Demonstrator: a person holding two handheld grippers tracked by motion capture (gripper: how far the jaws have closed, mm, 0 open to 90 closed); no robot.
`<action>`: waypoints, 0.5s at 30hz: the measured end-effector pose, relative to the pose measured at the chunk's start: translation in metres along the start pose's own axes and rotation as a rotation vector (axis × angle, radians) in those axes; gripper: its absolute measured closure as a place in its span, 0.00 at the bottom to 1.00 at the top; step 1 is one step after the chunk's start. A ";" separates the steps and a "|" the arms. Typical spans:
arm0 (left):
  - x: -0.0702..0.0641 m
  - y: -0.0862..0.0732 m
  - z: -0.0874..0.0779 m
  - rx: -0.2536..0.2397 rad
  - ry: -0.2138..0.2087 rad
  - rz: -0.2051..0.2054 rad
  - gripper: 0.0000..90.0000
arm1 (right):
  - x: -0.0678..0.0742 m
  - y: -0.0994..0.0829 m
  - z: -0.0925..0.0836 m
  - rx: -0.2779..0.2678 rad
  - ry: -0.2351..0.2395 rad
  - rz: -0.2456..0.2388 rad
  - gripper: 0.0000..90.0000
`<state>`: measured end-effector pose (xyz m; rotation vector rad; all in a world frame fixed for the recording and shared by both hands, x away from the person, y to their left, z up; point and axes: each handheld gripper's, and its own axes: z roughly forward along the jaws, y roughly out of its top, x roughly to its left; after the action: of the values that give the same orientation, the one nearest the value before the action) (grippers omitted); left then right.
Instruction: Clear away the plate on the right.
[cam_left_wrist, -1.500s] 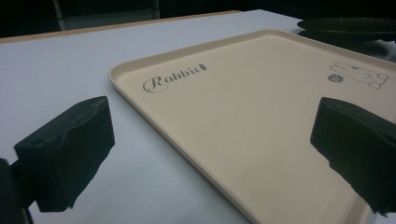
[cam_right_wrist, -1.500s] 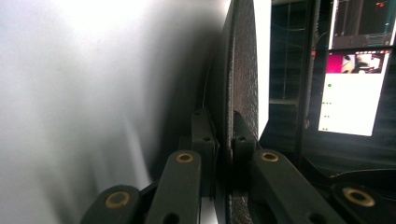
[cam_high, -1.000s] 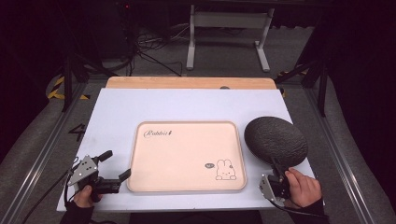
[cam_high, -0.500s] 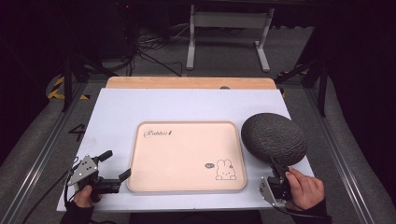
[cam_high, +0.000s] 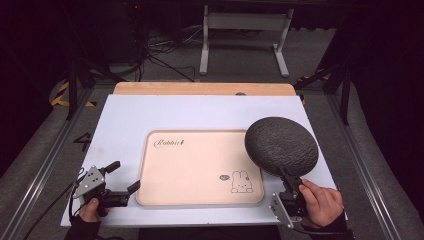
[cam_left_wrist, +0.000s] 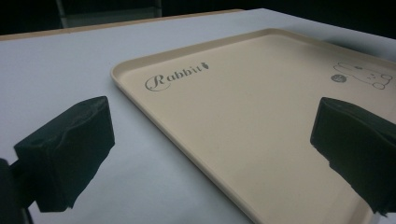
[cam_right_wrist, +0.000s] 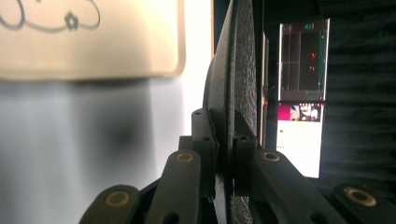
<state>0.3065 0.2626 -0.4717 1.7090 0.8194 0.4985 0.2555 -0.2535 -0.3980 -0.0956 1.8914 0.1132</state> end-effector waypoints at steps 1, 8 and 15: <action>0.000 0.000 0.000 0.000 0.000 0.000 0.00 | 0.000 0.002 0.000 -0.002 0.006 0.001 0.95; 0.000 0.000 0.000 0.001 -0.001 0.002 0.00 | -0.005 0.019 0.003 -0.057 0.009 -0.015 0.95; 0.000 0.000 0.000 0.002 -0.001 0.001 0.00 | -0.007 0.037 0.006 -0.104 0.016 -0.026 0.95</action>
<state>0.3065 0.2627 -0.4716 1.7116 0.8191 0.4972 0.2587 -0.2163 -0.3922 -0.1927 1.8990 0.1940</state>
